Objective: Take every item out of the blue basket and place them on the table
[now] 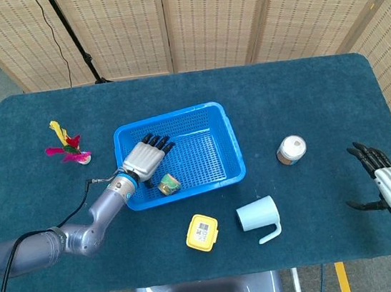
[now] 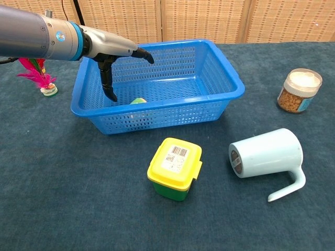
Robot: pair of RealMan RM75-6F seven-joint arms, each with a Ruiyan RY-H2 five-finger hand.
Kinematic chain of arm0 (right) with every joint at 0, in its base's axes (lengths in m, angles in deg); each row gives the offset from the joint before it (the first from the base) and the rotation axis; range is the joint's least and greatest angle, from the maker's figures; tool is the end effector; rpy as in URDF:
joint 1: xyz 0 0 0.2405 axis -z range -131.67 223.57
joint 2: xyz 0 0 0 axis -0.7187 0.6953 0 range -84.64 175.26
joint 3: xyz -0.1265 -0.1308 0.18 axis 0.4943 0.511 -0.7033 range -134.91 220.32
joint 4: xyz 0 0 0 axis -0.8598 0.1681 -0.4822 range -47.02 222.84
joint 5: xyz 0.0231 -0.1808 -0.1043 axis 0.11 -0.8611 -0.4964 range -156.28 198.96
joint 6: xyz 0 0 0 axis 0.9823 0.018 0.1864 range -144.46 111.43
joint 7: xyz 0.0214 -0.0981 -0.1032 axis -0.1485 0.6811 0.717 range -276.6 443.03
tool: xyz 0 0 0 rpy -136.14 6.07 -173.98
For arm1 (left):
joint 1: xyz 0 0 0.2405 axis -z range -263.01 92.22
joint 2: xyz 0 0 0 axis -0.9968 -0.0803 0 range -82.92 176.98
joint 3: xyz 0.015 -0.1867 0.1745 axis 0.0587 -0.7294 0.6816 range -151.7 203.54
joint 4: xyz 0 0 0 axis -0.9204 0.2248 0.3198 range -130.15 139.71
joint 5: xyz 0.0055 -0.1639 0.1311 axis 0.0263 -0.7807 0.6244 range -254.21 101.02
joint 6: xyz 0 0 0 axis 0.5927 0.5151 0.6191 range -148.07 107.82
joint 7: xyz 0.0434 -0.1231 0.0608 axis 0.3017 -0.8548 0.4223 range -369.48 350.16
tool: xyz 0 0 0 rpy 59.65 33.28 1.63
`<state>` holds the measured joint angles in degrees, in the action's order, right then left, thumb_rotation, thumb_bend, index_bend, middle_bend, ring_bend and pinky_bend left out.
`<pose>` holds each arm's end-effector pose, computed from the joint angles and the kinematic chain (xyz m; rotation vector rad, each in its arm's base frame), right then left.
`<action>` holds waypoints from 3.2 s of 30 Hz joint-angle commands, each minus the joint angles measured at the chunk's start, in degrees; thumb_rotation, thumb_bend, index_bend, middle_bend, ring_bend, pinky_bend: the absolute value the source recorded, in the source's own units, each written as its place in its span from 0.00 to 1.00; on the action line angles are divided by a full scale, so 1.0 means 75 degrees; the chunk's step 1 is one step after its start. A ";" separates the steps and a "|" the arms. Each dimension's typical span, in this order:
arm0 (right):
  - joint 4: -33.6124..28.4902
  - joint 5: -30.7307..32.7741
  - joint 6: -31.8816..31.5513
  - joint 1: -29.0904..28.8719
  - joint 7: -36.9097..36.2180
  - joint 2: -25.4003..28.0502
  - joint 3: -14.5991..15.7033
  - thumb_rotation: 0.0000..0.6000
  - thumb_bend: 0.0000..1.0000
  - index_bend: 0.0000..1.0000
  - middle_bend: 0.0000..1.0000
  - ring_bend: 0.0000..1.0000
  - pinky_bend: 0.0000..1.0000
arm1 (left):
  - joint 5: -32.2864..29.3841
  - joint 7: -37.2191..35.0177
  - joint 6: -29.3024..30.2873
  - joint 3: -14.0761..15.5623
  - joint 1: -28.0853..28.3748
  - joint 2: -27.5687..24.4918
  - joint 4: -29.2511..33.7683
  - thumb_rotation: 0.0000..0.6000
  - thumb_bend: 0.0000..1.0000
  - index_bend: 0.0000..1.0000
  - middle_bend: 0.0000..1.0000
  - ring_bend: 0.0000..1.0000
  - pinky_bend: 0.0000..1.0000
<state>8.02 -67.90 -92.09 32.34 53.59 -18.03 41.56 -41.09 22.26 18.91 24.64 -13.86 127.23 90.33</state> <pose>-0.3316 -0.2287 0.1620 1.4682 -1.1763 1.0857 -0.0711 0.4010 -0.0084 -2.1709 -0.7538 -0.5541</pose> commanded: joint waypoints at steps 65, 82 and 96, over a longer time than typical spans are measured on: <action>-0.0193 0.0169 0.0087 0.0023 0.0182 -0.0037 -0.0126 1.00 0.00 0.00 0.00 0.00 0.00 | 0.2227 -0.1270 0.0825 -0.0432 -0.0144 -0.0064 -0.0071 1.00 0.46 0.63 0.36 0.36 0.41; -0.0575 -0.0249 -0.0231 0.0098 0.0307 0.0098 0.0031 1.00 0.00 0.00 0.00 0.00 0.00 | 0.5466 -0.3686 0.3237 0.0626 -0.3172 -0.3048 0.2200 1.00 0.45 0.62 0.36 0.35 0.41; -0.0677 -0.0292 -0.0261 0.0093 0.0291 0.0168 0.0063 1.00 0.00 0.00 0.00 0.00 0.00 | 0.5913 -0.5446 0.4043 0.1293 -0.5194 -0.1591 0.0048 1.00 0.41 0.60 0.35 0.30 0.38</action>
<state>2.94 -70.08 -94.05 33.05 55.81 -16.76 42.02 3.71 -17.69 48.47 34.15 -51.54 113.29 92.25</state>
